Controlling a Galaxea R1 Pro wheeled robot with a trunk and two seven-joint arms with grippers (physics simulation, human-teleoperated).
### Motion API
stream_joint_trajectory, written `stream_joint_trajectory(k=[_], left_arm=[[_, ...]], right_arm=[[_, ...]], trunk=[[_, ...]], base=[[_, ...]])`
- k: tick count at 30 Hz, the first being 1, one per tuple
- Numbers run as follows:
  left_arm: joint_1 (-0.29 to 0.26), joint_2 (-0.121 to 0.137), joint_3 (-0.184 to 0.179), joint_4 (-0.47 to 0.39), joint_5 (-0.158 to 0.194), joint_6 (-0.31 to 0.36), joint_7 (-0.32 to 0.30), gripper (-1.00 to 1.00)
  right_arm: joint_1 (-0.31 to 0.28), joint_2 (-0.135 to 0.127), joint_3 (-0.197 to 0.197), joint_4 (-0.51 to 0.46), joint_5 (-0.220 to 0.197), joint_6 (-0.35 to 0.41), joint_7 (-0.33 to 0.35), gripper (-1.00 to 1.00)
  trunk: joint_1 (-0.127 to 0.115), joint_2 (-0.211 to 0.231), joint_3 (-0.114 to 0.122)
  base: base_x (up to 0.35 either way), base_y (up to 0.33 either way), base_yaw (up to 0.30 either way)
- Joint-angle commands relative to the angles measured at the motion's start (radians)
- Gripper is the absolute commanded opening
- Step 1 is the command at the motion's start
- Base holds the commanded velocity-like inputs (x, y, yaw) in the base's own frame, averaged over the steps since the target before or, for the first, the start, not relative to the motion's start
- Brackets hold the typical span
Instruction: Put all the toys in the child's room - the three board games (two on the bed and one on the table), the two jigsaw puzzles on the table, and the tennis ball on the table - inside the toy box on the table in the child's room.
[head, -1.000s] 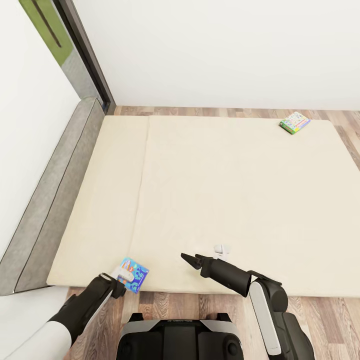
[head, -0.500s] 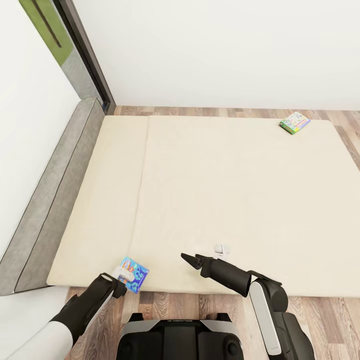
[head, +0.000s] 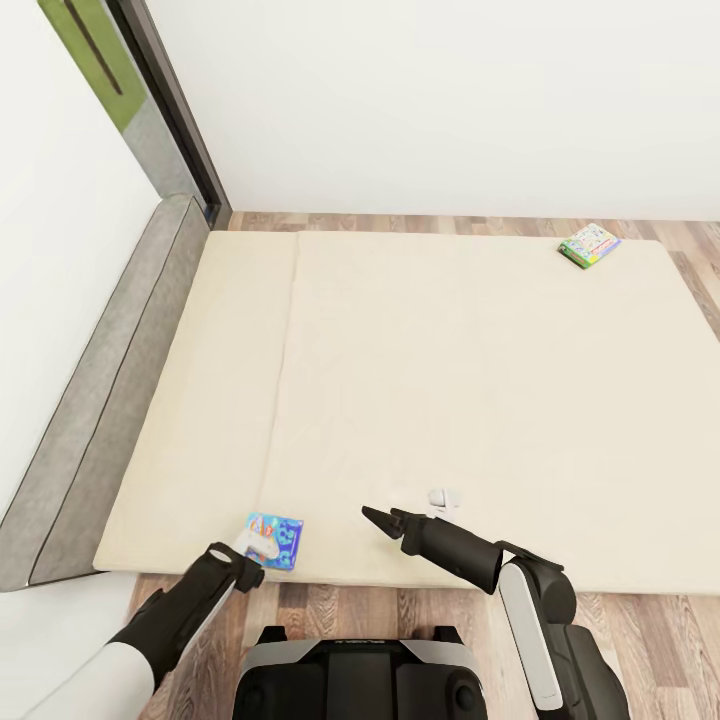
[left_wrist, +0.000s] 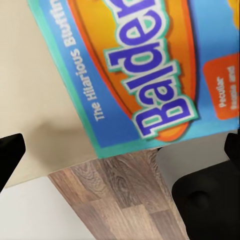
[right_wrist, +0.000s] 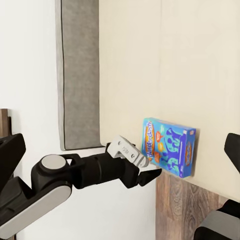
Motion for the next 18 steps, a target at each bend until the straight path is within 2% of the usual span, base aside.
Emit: stream_joint_trajectory(k=[1, 14, 18], left_arm=[[0.000, 0.000, -0.005, -0.002, -0.007, 0.004, 0.001, 1.00], [0.000, -0.002, -0.005, -0.002, -0.005, 0.001, 0.002, 1.00], [0.000, -0.003, -0.005, -0.002, -0.005, -0.025, 0.002, 1.00]], right_arm=[[0.000, 0.001, -0.003, 0.000, 0.000, 0.006, 0.004, 1.00], [0.000, 0.002, -0.001, 0.000, 0.001, 0.006, 0.004, 1.00], [0.000, 0.001, -0.001, 0.000, 0.001, 0.006, 0.004, 1.00]], trunk=[[0.000, -0.001, -0.001], [0.000, -0.001, -0.001], [0.000, -0.001, -0.001]], base=[[0.000, 0.000, 0.000], [0.000, 0.000, 0.000], [0.000, 0.000, 0.000]])
